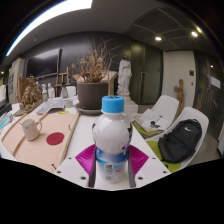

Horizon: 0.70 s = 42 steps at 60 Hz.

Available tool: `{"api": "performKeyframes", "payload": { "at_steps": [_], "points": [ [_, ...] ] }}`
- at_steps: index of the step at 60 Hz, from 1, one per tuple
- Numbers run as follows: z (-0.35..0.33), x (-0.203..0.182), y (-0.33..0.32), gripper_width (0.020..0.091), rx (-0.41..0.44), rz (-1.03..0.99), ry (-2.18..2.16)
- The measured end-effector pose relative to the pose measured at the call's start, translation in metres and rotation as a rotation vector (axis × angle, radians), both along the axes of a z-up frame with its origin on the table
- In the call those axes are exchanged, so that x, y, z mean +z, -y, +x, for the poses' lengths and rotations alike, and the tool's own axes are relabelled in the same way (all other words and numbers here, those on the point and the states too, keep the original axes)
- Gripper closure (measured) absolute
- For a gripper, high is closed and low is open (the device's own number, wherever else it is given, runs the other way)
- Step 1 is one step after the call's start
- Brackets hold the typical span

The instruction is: Pour water

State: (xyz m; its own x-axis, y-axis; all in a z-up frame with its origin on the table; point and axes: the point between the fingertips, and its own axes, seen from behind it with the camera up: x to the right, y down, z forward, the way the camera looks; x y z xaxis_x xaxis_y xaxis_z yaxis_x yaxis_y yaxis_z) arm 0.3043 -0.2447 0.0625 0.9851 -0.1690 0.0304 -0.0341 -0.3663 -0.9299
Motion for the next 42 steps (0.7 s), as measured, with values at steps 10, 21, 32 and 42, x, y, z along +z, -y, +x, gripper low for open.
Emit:
{"api": "performKeyframes", "payload": {
  "at_steps": [10,21,32,42],
  "points": [
    [-0.002,0.0,-0.003,0.0755,0.002,-0.005,0.049],
    [-0.002,0.011,-0.01,0.0756,-0.015,-0.026,0.127],
    [-0.012,0.068,-0.036,0.0755,-0.029,-0.017,0.336],
    [-0.056,0.123,-0.074,0.0755,-0.024,-0.024,0.63]
  ]
}}
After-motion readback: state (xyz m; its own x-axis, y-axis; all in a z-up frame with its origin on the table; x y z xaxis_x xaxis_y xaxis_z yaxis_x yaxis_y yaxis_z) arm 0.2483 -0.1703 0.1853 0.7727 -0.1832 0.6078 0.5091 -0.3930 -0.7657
